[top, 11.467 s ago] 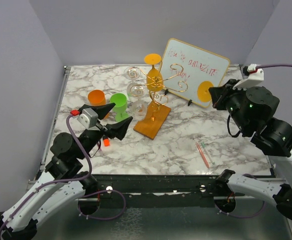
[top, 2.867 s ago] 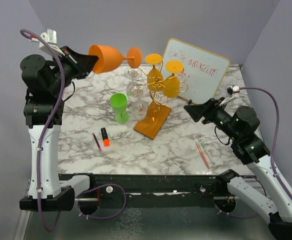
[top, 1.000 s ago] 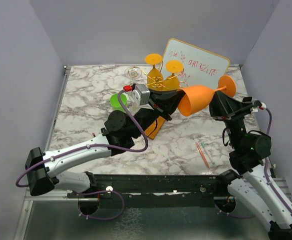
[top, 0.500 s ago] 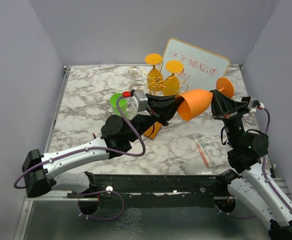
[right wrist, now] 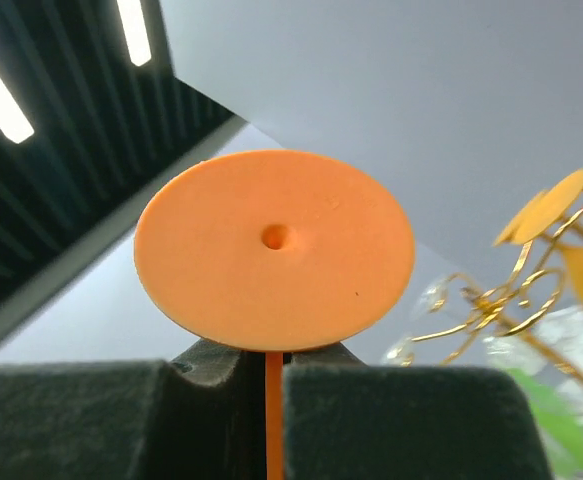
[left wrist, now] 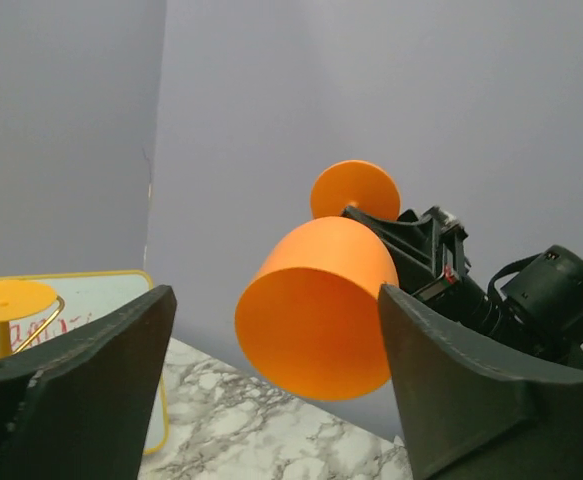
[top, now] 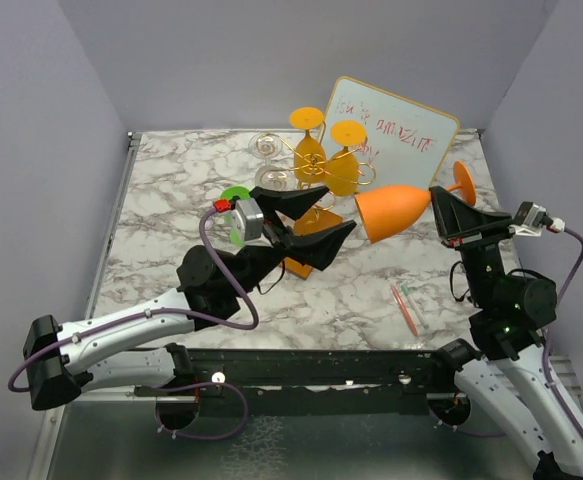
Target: Place the wine glass upside down on the wine glass rack
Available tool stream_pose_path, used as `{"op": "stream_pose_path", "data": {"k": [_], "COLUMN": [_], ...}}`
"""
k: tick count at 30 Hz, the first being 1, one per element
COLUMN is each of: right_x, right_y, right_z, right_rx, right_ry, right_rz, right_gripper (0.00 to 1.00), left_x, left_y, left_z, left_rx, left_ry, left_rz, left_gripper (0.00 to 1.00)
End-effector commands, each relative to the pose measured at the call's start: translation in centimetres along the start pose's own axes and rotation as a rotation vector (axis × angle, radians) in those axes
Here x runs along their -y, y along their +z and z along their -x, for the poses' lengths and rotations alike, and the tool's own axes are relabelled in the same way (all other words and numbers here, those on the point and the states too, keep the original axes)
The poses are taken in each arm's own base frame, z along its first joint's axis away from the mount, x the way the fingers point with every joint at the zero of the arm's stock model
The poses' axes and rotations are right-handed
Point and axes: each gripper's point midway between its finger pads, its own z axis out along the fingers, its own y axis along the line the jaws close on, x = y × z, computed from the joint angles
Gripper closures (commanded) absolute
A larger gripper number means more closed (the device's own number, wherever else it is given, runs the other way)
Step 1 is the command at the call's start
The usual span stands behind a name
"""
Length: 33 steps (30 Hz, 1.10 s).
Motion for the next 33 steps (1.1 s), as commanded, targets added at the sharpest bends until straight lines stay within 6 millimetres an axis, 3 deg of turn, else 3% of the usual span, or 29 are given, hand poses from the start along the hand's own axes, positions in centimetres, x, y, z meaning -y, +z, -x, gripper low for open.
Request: {"op": "stream_pose_path", "data": {"k": [1,5,14,18,22,28,30,33], "right_x": [0.3,1.0,1.4,1.6,2.3,2.6,2.5,2.7], "right_y": [0.0,-0.1,-1.6,-2.3,-2.6,-2.7,-2.9,-3.0], "right_z": [0.1,-0.4,-3.3,-4.7,-5.3,-5.9,-6.5,-6.9], "right_rx": [-0.054,-0.157,-0.434,-0.552,-0.595,-0.611,-0.63,-0.646], "right_ry": [-0.387,-0.661,-1.049,-1.127,-1.201,-1.227,-1.228,-1.226], "right_rz": [-0.025,-0.039,0.12,0.196,0.248,0.296,0.337,0.356], "right_gripper": [0.99,0.99,0.99,0.99,0.99,0.99,0.99,0.99], "left_x": [0.2,-0.1,0.0,0.8,2.6,2.9,3.1,3.2], "left_y": [-1.2,-0.6,0.8,1.9,3.2,3.9,4.2,4.5], "left_z": [1.0,0.4,0.1,0.4,1.5,-1.5,-2.6,-3.0], "left_rx": [-0.011,-0.146,-0.357,-0.416,-0.389,-0.474,-0.5,-0.482], "left_ry": [-0.049,-0.081,-0.198,-0.314,-0.418,-0.54,-0.608,-0.719], "left_rz": [0.01,0.062,0.173,0.199,0.115,0.073,0.043,-0.016], "left_gripper": [0.1,0.01,0.01,0.01,0.01,0.01,0.05,0.22]}}
